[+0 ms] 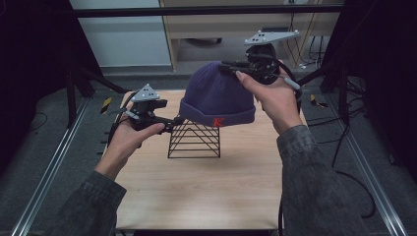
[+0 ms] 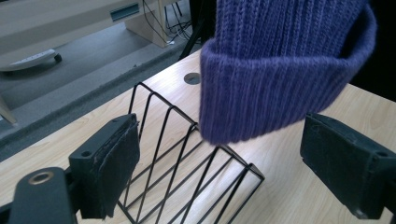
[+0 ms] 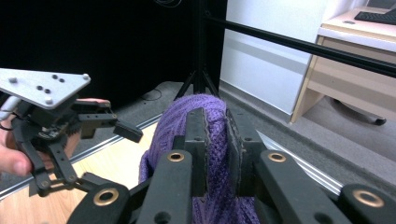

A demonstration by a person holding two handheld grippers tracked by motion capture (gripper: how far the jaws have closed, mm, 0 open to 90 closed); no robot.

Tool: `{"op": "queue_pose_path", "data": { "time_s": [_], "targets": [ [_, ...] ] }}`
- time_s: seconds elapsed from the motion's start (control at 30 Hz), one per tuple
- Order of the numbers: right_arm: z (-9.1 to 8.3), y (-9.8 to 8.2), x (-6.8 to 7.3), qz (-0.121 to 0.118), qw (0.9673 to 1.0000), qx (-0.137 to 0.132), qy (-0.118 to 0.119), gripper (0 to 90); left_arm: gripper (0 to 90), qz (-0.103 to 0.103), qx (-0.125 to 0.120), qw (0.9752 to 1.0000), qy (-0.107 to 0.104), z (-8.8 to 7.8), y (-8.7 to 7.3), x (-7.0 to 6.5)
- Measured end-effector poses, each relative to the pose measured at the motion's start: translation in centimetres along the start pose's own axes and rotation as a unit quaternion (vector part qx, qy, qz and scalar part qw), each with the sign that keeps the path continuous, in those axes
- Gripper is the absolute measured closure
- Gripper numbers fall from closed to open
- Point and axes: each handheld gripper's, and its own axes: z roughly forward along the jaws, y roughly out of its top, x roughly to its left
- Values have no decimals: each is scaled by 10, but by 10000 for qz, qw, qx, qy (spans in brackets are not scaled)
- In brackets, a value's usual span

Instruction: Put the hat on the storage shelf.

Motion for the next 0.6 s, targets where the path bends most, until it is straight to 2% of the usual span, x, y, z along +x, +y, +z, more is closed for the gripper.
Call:
{"op": "queue_pose_path", "data": {
  "time_s": [0.1,0.4,0.47,0.53,0.6],
  "targets": [
    [5,2,3,5,10000,-18,66,799,114,-20,1,10000,-55,2,2,1],
    [15,5,12,-26,9998,-47,209,799,116,168,181,9993,-287,16,4,-1],
    [17,5,13,-51,9997,-28,232,799,206,176,148,9991,-347,17,4,-1],
    [19,5,14,-32,9997,-25,244,799,248,136,175,9988,-433,20,5,0],
    [21,5,14,-32,9997,-2,245,799,370,193,188,9987,-441,22,5,2]
  ]
}}
